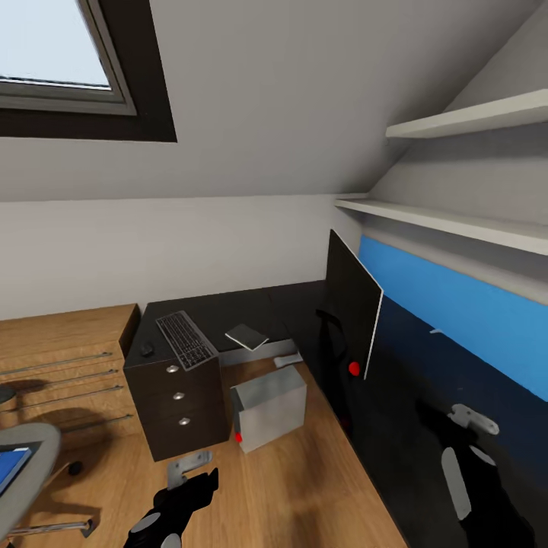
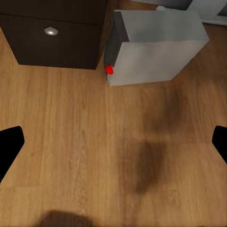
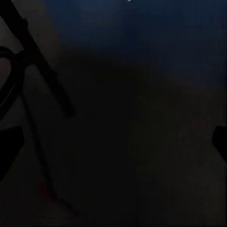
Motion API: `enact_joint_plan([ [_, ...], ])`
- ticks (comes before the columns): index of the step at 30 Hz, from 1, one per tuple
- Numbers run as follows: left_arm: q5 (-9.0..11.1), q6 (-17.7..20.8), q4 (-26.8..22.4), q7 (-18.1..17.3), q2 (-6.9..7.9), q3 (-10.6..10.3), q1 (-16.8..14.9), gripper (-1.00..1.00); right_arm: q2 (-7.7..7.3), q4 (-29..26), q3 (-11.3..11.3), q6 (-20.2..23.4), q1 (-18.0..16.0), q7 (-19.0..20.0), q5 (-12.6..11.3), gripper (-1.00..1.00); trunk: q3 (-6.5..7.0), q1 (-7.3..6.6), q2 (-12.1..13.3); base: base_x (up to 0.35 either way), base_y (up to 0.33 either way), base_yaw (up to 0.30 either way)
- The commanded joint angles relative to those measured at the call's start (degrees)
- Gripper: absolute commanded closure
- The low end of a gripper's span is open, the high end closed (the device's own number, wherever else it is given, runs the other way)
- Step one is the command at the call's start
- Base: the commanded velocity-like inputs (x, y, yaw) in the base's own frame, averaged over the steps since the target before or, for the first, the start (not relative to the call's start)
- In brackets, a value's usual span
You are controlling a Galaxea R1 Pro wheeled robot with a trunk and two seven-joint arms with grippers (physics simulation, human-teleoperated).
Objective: In the bedroom, organize the workspace by keeping the computer under the desk, ensuring the monitor is on the desk, placing the keyboard on the desk next to the monitor, placing the mouse on the desk next to the keyboard, moving the folder from the swivel chair onto the desk next to the mouse, stacking the notebook on top of the folder with the pen on top of the notebook, and positioning the swivel chair next to the desk.
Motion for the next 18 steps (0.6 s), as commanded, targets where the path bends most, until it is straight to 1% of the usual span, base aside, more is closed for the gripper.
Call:
enact_joint_plan([
  [1, 0.6, 0.1, -0.1, 0.5, 0.01, -0.1, 0.0, -1.0, -0.95, 2.5, 0.3, -0.2, -1.6, -0.3, -0.3, -1.0, -0.08, 0.01, -0.1, 0.0, 0.0, -0.004],
  [2, 0.6, 0.1, -0.1, 0.5, 0.01, 0.0, 0.0, -1.0, -1.79, 5.2, 0.5, -0.6, -3.5, -0.4, 0.0, -1.0, -0.08, 0.01, -0.1, 0.0, 0.0, -0.003],
  [3, 0.6, 0.2, -0.1, 0.5, 0.03, 0.0, 0.0, -1.0, -7.23, 31.5, 1.4, -7.7, -20.2, -0.5, 1.9, -1.0, -0.08, 0.01, -0.1, 0.0, 0.0, 0.0],
  [5, 0.6, 0.2, -0.2, 0.5, 0.03, 0.0, 0.0, -1.0, -8.78, 38.4, 1.5, -11.7, -23.8, -0.5, 2.2, -1.0, -0.08, 0.01, -0.1, 0.0, 0.0, 0.0],
  [6, 0.6, 0.2, -0.2, 0.5, 0.03, 0.0, 0.0, -1.0, -9.95, 43.5, 1.6, -15.9, -26.4, -0.5, 2.5, -1.0, -0.08, 0.01, -0.1, 0.045, 0.0, 0.0],
  [7, 0.6, 0.3, -0.1, 0.5, 0.03, 0.0, 0.0, -1.0, -11.17, 48.8, 1.6, -22.6, -29.0, -0.5, 2.7, -1.0, -0.08, 0.01, -0.1, 0.204, 0.0, 0.0],
  [9, 0.6, 0.2, -0.1, 0.5, 0.03, 0.0, 0.0, -1.0, -11.44, 50.6, 1.6, -25.0, -29.9, -0.5, 2.7, -1.0, -0.08, 0.01, -0.1, 0.244, 0.0, 0.0],
  [11, 0.7, 0.1, 0.0, 0.5, 0.03, -0.1, 0.0, -1.0, -11.33, 51.6, 1.6, -26.2, -30.4, -0.4, 2.8, -1.0, -0.08, 0.01, -0.1, 0.271, 0.0, 0.0],
  [18, 0.8, 0.1, 0.5, 0.5, -0.04, -0.2, 0.0, -1.0, -11.04, 52.9, 1.7, -27.7, -30.8, -0.1, 4.4, -1.0, -0.08, 0.01, -0.1, 0.237, 0.06, 0.0],
])
